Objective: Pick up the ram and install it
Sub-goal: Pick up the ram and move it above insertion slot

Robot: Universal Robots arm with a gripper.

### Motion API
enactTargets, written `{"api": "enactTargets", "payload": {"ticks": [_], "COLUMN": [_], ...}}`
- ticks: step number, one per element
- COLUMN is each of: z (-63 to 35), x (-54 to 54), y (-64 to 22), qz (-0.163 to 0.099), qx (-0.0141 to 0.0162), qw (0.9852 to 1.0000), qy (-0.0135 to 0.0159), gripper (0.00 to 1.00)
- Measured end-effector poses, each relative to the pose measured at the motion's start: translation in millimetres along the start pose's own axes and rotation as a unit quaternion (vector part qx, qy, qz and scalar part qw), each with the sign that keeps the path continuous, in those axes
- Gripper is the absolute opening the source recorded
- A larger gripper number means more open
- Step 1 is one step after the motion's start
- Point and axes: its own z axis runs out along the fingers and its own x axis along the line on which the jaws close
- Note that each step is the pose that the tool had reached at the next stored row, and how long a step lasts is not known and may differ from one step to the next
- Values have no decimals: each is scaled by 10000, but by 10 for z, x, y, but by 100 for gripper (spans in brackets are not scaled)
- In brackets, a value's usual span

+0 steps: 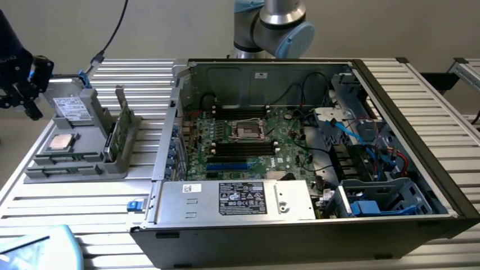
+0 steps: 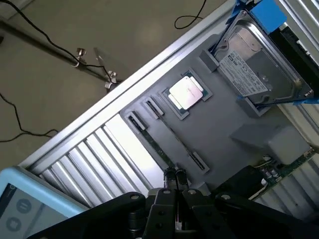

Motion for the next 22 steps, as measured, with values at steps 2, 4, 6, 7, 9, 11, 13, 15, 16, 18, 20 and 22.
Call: {"api": "enactTargets", "payload": {"ticks": [2, 4, 6, 7, 9, 11, 13, 15, 16, 18, 20, 22], "z": [13, 25, 38, 44, 57, 69, 81, 94, 100, 112, 124, 134], "x": [0, -1, -1, -2, -2, -3, -3, -4, -4, -5, -5, -6], "y": [-1, -1, -2, -3, -3, -4, -5, -6, -6, -7, -7, -8], "qz": [-185, -362, -544, -641, -820, -996, -1177, -1360, -1449, -1627, -1808, -1984], "qx": [8, 15, 22, 26, 33, 41, 48, 56, 59, 66, 74, 81], "qw": [9998, 9993, 9985, 9979, 9966, 9950, 9930, 9907, 9894, 9866, 9834, 9800], "qy": [11, 22, 33, 39, 49, 60, 71, 81, 86, 97, 108, 118], "gripper": [10, 10, 10, 10, 10, 10, 10, 10, 10, 10, 10, 10]}}
